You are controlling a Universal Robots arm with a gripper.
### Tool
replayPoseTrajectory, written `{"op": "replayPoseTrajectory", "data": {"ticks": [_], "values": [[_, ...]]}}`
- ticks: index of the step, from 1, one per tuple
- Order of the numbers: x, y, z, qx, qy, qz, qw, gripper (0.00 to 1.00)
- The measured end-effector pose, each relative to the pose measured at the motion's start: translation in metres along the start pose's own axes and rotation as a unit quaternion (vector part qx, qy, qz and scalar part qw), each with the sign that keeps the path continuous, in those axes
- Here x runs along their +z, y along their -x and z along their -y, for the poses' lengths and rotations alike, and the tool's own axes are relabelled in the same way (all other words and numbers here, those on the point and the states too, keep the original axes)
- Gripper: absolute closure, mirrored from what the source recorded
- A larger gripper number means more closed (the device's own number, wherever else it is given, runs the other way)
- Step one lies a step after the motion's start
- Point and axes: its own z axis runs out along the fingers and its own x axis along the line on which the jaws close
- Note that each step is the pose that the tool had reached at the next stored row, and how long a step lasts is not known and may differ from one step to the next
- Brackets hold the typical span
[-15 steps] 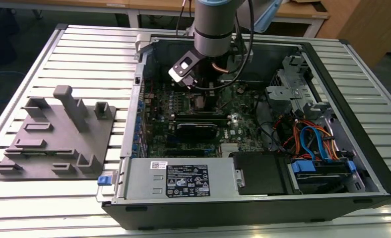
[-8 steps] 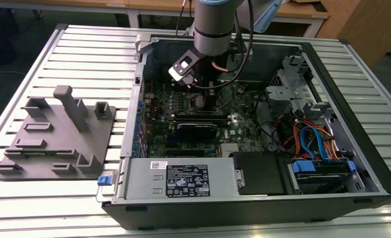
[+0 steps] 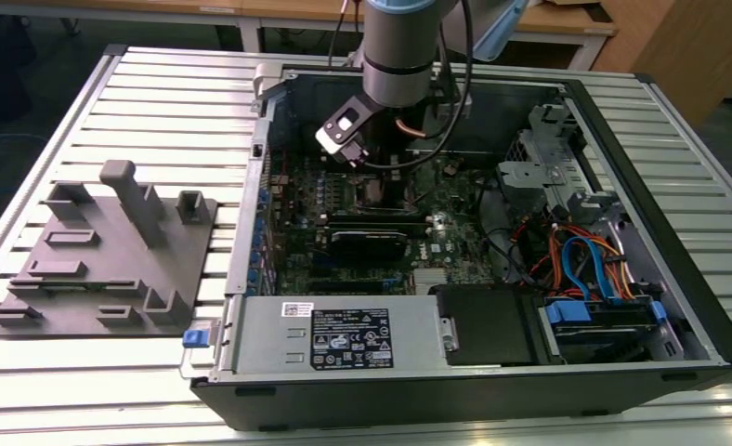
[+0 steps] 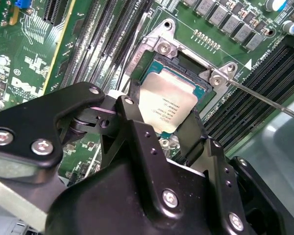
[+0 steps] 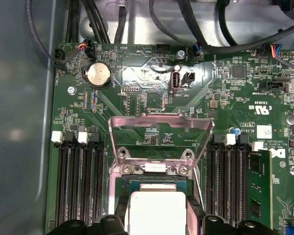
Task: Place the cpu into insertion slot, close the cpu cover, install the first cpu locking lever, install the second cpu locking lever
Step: 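Place the cpu into insertion slot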
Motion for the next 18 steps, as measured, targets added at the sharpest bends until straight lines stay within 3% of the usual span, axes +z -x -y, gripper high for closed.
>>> {"op": "replayPoseTrajectory", "data": {"ticks": [18], "values": [[0.0059,-0.0007,0.0004,0.003,-0.0001,0.0,0.99999,0.46]]}}
